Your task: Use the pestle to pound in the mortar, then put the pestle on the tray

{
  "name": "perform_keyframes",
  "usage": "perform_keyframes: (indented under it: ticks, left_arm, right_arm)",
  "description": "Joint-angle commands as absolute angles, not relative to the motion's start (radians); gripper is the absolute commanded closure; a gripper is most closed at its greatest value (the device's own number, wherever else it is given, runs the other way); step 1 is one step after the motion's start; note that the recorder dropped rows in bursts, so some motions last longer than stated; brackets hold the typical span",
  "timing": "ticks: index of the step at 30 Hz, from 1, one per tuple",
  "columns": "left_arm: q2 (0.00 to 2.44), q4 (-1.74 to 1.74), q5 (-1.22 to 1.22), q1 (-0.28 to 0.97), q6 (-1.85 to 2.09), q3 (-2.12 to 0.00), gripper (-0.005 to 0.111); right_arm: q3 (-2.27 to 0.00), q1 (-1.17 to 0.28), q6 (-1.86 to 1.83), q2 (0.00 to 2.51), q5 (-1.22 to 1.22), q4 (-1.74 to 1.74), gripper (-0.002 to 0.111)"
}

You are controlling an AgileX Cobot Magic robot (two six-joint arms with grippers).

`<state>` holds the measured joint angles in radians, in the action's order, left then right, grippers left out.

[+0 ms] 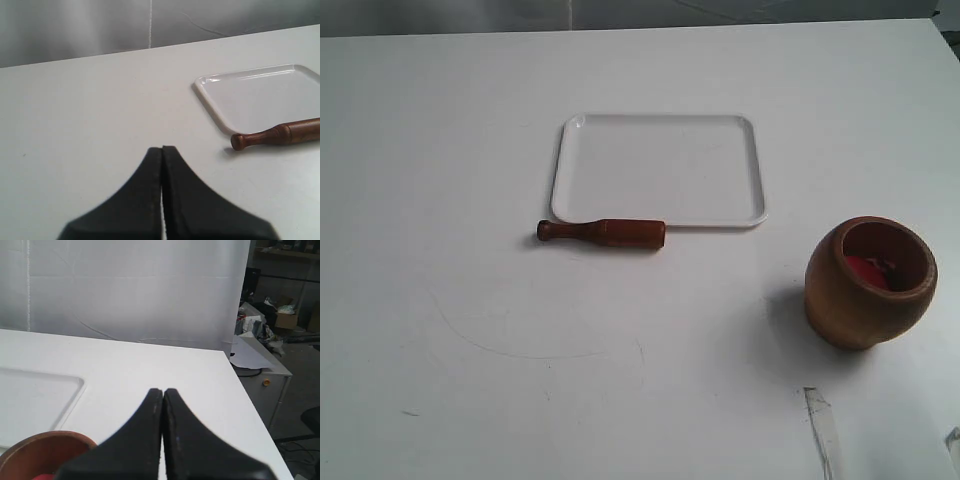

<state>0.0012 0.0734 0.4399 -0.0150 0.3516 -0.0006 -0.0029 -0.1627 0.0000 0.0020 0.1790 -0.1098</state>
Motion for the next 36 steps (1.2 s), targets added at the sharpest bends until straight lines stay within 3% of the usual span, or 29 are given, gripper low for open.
perform_keyframes:
  ticks: [1, 25, 36]
  left_arm:
    - [0.0, 0.066, 0.437, -0.007, 0.343, 0.0, 0.107]
    - [0.0, 0.066, 0.437, -0.007, 0.343, 0.0, 0.107]
    - [0.0, 0.066, 0.437, -0.007, 0.343, 0.0, 0.107]
  right_arm:
    - [0.0, -0.159, 0.0, 0.0, 0.17, -0.121, 0.108]
    - [0.0, -0.159, 0.0, 0.0, 0.158, -0.116, 0.108]
    - [0.0, -0.159, 0.0, 0.0, 0.109, 0.109, 0.108]
